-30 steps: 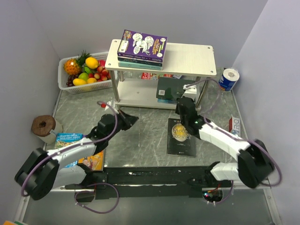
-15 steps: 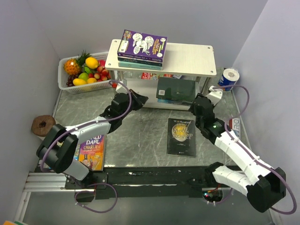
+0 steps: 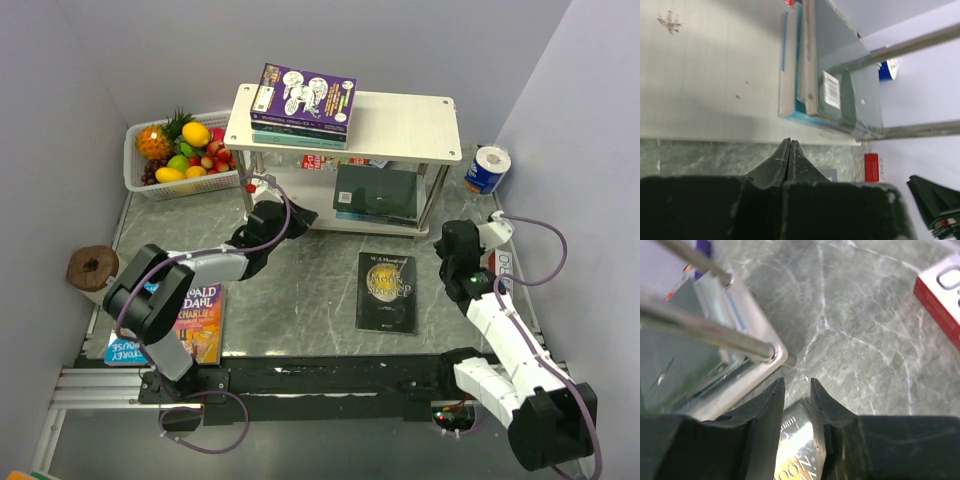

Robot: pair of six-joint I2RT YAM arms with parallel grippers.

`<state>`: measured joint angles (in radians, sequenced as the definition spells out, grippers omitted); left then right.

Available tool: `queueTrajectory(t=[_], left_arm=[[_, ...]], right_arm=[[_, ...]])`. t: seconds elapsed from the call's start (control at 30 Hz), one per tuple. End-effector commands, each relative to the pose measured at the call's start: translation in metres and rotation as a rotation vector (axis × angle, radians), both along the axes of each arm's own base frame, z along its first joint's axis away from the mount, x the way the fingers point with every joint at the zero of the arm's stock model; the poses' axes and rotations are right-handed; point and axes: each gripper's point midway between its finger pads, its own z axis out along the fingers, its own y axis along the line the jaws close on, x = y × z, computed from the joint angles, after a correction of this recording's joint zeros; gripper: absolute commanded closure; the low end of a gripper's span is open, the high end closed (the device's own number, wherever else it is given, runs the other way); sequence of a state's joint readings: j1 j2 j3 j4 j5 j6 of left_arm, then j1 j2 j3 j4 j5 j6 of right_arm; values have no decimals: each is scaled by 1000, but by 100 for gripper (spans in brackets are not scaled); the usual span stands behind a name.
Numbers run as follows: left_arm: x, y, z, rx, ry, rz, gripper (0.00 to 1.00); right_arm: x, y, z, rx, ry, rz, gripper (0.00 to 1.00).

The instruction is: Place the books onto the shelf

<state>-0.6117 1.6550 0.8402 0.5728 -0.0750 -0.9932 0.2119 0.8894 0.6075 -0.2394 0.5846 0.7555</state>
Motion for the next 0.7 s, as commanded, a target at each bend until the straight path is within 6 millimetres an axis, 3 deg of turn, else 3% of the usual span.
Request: queueTrajectory(t=[0.0,0.13,0.17,0.2,0.27,0.3,0.37,0.43,0.47,0.6,0.67], left_arm=[[25,-11,39,-120,-86,5,99],[44,-9,44,-126,-90,37,99],[50,-10,53,-134,-109,35,99],[55,-11,46,-127,-96,39,99],[68,-12,54,-137,-106,38,99],[74,-13,46,-126,-95,41,99],[86,-15,56,-130,-117,34,99],[96,-15,50,-120,-108,35,99],[102,-15,54,-127,-118,40,99],[109,-22,37,-135,-83,9,99],[111,-24,32,-141,-76,7,99]], right_arm=[[17,-7,-2,147,-25,-88,64],[28,-16,-1,196,-46,-114,62],[34,-14,0,223,-56,-98,62],[36,-21,-5,233,-42,-117,63],[45,-20,-3,249,-45,-96,65],[48,-20,-8,252,-30,-97,65],[52,-34,-4,255,-40,-122,65],[59,-35,-4,273,-52,-93,64],[62,-34,-5,282,-54,-77,62],[78,-29,0,362,-119,9,48],[84,-32,-6,389,-112,9,45]])
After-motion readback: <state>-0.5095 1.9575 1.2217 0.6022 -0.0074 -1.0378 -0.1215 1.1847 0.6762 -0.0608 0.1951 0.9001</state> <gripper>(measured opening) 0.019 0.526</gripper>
